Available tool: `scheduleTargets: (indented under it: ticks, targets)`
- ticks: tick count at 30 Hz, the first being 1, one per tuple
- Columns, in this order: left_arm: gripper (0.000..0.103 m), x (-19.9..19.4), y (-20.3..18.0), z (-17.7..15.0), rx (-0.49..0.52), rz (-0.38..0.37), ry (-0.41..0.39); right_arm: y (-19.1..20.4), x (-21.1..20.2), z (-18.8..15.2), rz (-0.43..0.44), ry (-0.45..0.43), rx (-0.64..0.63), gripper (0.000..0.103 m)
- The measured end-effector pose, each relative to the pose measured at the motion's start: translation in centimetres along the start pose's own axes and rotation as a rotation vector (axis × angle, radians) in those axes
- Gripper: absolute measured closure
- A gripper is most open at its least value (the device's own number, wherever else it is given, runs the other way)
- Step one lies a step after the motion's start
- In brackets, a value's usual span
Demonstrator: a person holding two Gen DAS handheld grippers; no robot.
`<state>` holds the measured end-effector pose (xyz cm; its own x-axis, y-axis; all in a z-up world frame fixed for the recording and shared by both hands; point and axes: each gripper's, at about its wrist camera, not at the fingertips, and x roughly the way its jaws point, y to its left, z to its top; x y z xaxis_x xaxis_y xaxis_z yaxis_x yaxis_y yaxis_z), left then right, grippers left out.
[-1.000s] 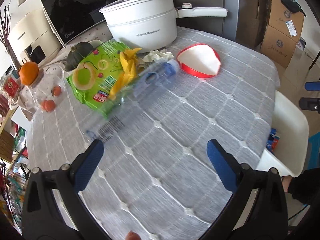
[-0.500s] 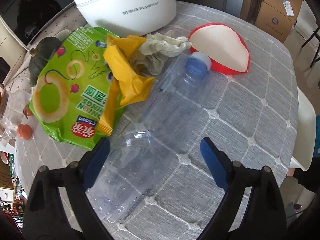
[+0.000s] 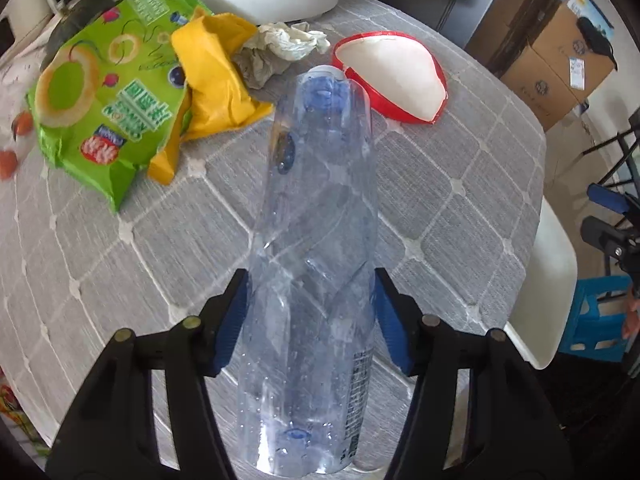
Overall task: Collect trash
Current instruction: 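Grasp the red-rimmed white tray with the right gripper and lift it while the left holds the bottle, then carry the bottle and tray over the bin and open both grippers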
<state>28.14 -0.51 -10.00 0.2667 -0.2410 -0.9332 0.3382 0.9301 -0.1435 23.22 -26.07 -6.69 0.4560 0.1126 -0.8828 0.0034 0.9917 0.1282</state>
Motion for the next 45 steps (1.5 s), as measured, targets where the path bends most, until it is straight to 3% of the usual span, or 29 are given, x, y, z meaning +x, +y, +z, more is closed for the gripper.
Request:
scheduleTargets:
  ticks: [5,10,16,22,23,26,27,35,45]
  targets:
    - [0.042,-1.8,1.2,-4.8,-0.211,-0.086,-0.073,-1.2,1.3,1.4,-0.049,-0.042,0.054,0.0]
    - [0.043,-4.5,1.8,-6.9,-0.244,-0.054,-0.154,-1.4,3.3,3.8,0.039,-0.074,0.093,0.001]
    - [0.043,-7.1,4.0,-6.9,-0.309,-0.051,-0.268,0.6,7.6,6.3,0.121,-0.088,0.081,0.019]
    - [0.042,-7.7,5.0,-7.1,-0.351,-0.044,-0.311,1.0,11.1,8.9,0.209,-0.118,0.137,0.038]
    - [0.042,-7.9,5.3,-7.4,-0.355,-0.042,-0.31,1.1,11.2,9.2,0.208,-0.137,0.133,0.044]
    - [0.042,-7.8,5.3,-7.5,-0.357,-0.03,-0.307,1.1,12.0,9.8,0.252,-0.104,0.146,0.086]
    - [0.042,-7.8,5.3,-7.4,-0.358,-0.029,-0.307,1.0,11.8,9.8,0.257,-0.103,0.151,0.091]
    - [0.042,-9.2,3.9,-7.6,-0.334,-0.053,-0.341,-0.1,5.4,6.9,0.236,-0.134,0.123,0.092]
    - [0.042,-12.8,-0.9,-10.3,-0.265,-0.129,-0.412,-4.8,-5.5,-1.4,0.145,-0.198,0.131,0.092]
